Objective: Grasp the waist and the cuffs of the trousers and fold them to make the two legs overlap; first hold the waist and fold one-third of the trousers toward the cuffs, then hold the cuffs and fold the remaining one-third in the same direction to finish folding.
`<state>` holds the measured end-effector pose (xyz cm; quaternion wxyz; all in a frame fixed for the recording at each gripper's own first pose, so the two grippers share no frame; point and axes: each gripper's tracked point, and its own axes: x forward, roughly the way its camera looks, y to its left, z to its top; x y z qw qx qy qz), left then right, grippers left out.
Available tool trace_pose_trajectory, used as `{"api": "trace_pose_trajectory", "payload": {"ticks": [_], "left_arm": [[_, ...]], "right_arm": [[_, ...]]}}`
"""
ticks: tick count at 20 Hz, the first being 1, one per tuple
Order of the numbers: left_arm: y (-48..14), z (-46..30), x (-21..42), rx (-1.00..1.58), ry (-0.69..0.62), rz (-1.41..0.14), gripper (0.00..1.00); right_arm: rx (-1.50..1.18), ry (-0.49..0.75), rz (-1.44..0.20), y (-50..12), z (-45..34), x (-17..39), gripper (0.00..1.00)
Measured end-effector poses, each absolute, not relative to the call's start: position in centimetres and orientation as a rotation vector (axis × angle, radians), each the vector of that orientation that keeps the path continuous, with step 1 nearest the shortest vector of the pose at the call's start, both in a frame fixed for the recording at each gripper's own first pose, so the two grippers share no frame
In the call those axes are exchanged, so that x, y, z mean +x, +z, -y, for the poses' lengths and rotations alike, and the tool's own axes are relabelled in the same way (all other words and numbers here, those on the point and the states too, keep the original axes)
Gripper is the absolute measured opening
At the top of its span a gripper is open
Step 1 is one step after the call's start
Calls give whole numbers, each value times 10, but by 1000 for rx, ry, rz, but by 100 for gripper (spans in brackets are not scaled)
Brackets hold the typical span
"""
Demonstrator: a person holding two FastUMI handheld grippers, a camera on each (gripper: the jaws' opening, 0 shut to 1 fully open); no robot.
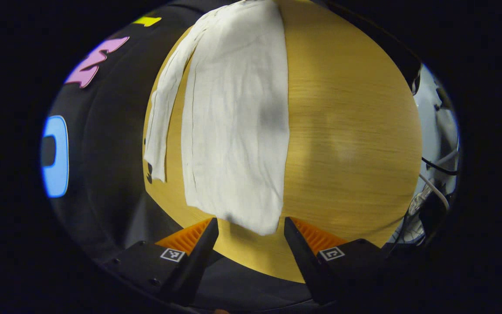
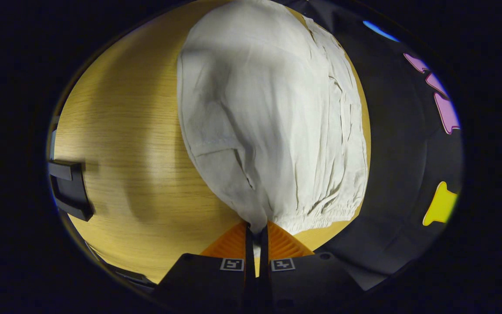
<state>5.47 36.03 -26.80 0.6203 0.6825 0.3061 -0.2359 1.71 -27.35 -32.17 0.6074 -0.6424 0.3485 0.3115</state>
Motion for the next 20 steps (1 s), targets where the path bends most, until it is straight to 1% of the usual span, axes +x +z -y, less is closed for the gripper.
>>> {"api": "trace_pose_trajectory", "payload": {"ticks": [1,2,5,6,7,8,9,11,14,17,20], "left_arm": [[-265,-360,60,1576,-512,-693,92],[-265,-359,66,1571,-488,-675,84],[-263,-361,83,1556,-424,-670,76],[-266,-359,90,1552,-415,-665,67],[-271,-355,96,1548,-407,-662,68],[-273,-354,98,1554,-399,-649,43],[-276,-353,102,1558,-394,-642,27],[-271,-348,106,1560,-375,-615,11],[-277,-351,114,1484,-356,-640,5],[-275,-347,112,1431,-354,-667,6],[-264,-347,116,1386,-305,-645,6]], "right_arm": [[-1482,723,-804,-322,272,17,7],[-1481,722,-809,-321,273,17,7],[-1488,724,-804,-321,272,17,7],[-1486,722,-807,-322,272,17,7],[-1487,721,-807,-321,272,16,7],[-1494,721,-804,-321,271,16,7],[-1502,722,-798,-321,272,16,7],[-1506,723,-794,-321,272,17,7],[-1479,717,-808,-320,273,18,7],[-1480,703,-804,-319,273,20,7],[-1469,671,-784,-310,272,22,7]]}}
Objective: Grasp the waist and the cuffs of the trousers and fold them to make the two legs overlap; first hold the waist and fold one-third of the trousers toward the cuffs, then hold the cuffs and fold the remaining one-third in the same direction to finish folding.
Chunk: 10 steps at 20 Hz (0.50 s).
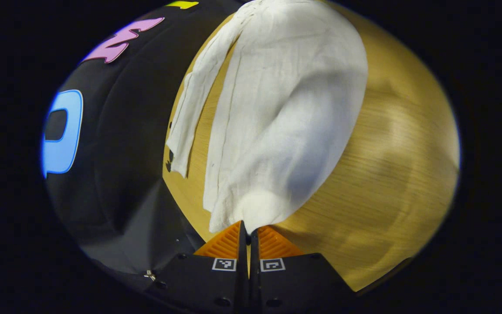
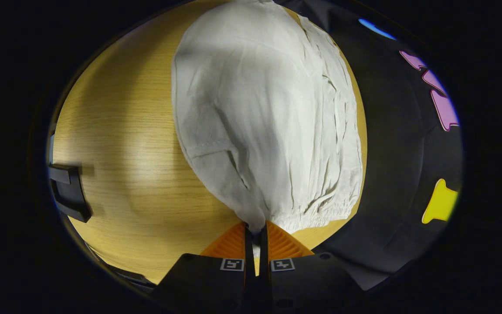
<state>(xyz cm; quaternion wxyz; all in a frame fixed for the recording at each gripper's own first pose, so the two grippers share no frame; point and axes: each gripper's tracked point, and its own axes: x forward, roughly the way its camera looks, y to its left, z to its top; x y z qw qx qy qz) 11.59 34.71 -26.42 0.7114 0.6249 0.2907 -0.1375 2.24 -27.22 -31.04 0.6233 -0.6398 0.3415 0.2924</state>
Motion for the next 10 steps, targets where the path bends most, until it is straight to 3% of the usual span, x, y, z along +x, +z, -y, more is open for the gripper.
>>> {"api": "trace_pose_trajectory", "payload": {"ticks": [10], "left_arm": [[-192,-353,147,1279,-120,-558,5]], "right_arm": [[-1406,450,-625,-243,267,64,7]]}}
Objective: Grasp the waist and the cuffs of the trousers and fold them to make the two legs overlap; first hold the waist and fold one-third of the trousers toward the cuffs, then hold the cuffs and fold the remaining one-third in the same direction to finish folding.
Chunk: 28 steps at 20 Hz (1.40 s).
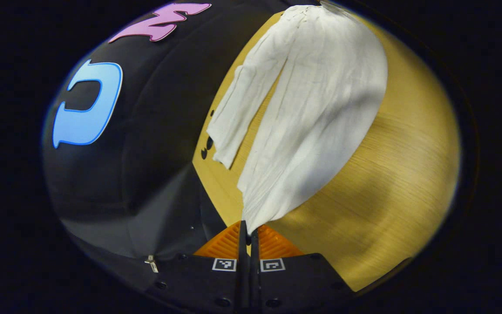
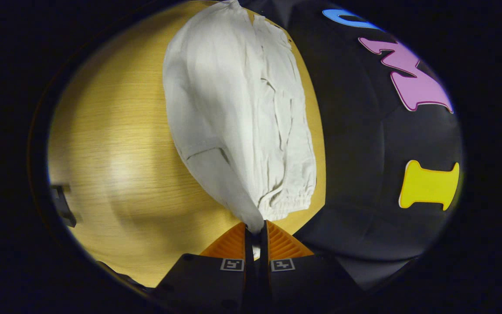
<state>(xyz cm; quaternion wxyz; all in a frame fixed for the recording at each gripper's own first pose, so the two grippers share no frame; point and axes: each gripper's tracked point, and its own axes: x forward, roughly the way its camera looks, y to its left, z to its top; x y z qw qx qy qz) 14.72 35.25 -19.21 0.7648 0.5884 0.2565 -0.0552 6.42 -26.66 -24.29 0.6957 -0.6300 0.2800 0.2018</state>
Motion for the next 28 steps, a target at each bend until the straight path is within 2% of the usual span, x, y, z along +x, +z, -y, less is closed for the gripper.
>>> {"api": "trace_pose_trajectory", "payload": {"ticks": [4,10,14,17,22,28], "left_arm": [[-141,-347,181,1233,-63,-482,5],[-72,-344,241,1181,30,-396,5],[-60,-341,296,1104,79,-396,5],[-69,-336,339,1064,96,-417,5],[-116,-323,399,1025,45,-474,5],[-158,-322,434,891,94,-504,5]], "right_arm": [[-1354,367,-583,-215,272,93,7],[-1202,167,-485,-155,282,156,7],[-1055,53,-465,-138,286,194,7],[-1084,9,-450,-138,285,229,7],[-946,-45,-507,-166,300,260,7],[-742,-88,-574,-174,304,263,8]]}}
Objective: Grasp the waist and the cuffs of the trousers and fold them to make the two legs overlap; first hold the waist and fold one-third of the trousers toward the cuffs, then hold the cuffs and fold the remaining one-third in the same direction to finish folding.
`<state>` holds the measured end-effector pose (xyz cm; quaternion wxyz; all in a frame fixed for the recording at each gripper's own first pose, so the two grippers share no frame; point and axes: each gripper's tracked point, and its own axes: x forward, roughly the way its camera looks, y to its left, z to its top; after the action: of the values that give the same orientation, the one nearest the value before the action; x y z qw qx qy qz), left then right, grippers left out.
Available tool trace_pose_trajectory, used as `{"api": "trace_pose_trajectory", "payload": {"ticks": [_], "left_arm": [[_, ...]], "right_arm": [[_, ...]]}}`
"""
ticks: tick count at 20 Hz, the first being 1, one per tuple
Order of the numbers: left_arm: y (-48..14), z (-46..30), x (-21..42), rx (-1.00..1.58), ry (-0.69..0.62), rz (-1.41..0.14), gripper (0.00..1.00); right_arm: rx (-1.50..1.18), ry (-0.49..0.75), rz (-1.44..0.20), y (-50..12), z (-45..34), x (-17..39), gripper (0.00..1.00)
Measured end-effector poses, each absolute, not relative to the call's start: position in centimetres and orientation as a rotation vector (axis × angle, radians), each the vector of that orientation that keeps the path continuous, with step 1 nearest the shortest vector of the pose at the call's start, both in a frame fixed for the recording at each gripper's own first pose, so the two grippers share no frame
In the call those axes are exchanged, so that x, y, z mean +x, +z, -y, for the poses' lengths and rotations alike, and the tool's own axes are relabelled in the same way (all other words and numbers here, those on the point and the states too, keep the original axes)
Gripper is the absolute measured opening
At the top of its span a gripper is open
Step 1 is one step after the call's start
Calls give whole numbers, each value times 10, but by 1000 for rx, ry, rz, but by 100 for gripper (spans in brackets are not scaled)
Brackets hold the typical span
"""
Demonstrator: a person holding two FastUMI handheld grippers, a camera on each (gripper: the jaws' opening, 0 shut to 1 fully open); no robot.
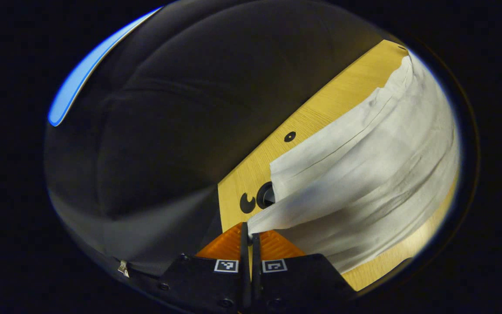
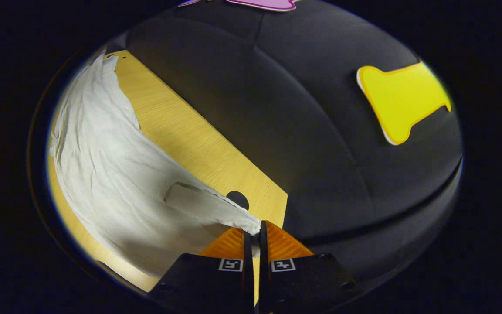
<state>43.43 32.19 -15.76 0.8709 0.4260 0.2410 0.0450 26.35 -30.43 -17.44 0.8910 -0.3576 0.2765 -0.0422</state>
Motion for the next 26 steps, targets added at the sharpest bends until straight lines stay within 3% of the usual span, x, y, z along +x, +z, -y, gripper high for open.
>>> {"api": "trace_pose_trajectory", "payload": {"ticks": [4,5,7,9,10,20,26], "left_arm": [[-177,-317,433,861,98,-542,10],[-178,-316,433,835,99,-530,12],[-174,-313,425,779,98,-514,42],[-168,-315,415,730,113,-506,76],[-163,-314,407,691,124,-495,93],[-115,-305,271,111,253,-325,97],[-82,-306,171,101,340,-227,97]], "right_arm": [[-604,-145,-634,-168,308,257,20],[-557,-155,-639,-173,309,255,32],[-454,-160,-638,-175,307,245,54],[-361,-174,-627,-170,305,238,94],[-344,-191,-611,-164,306,233,98],[-255,-263,-423,-118,280,179,98],[-31,-402,-472,-167,313,166,98]]}}
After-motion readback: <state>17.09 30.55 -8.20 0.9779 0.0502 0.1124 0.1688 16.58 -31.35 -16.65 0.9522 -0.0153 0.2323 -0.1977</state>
